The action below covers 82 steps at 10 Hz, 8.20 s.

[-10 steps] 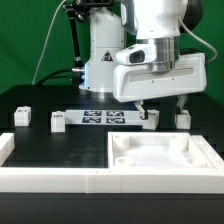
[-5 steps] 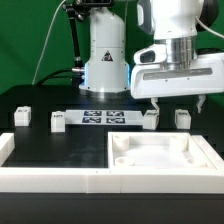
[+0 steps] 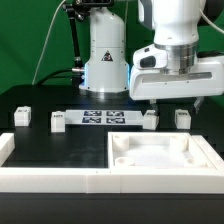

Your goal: Assemble one leg

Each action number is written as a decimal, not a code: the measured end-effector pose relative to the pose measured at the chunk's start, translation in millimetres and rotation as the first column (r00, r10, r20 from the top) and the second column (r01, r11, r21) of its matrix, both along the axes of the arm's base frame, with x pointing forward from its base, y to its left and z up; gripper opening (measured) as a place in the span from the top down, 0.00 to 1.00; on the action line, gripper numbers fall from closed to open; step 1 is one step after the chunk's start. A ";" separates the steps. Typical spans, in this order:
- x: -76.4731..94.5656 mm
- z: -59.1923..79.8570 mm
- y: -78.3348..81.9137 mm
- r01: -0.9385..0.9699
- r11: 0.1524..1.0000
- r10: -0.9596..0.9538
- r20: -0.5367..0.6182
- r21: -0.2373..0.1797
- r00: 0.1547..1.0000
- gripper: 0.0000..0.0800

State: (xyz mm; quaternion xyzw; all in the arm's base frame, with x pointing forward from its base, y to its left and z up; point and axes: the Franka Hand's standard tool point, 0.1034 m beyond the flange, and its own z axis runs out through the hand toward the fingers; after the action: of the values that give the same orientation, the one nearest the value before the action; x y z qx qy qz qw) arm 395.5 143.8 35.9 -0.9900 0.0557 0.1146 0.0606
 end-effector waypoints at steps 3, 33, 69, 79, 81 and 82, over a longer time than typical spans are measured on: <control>-17.4 8.7 8.1 -0.007 0.999 0.017 -0.259 0.038 0.966 0.19; -14.3 36.3 19.2 -0.002 0.998 0.034 -0.520 0.062 0.853 0.64; 202.0 82.6 -15.4 -0.176 0.982 0.180 0.634 -0.069 0.752 0.64; 218.0 52.2 -28.7 -0.160 0.982 0.184 0.717 -0.102 0.672 0.64; 218.2 51.8 -24.8 -0.165 0.981 0.187 0.718 -0.101 0.671 0.64; 217.4 48.3 -22.9 -0.165 0.981 0.187 0.714 -0.101 0.675 0.64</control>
Offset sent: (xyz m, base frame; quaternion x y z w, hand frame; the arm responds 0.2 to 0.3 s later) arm -0.0113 0.0040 -0.0038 -0.0023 -0.2378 -0.0003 0.9713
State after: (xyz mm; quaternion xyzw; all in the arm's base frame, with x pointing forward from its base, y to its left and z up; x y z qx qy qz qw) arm 612.9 120.9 84.1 -0.9569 -0.0662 -0.2780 0.0522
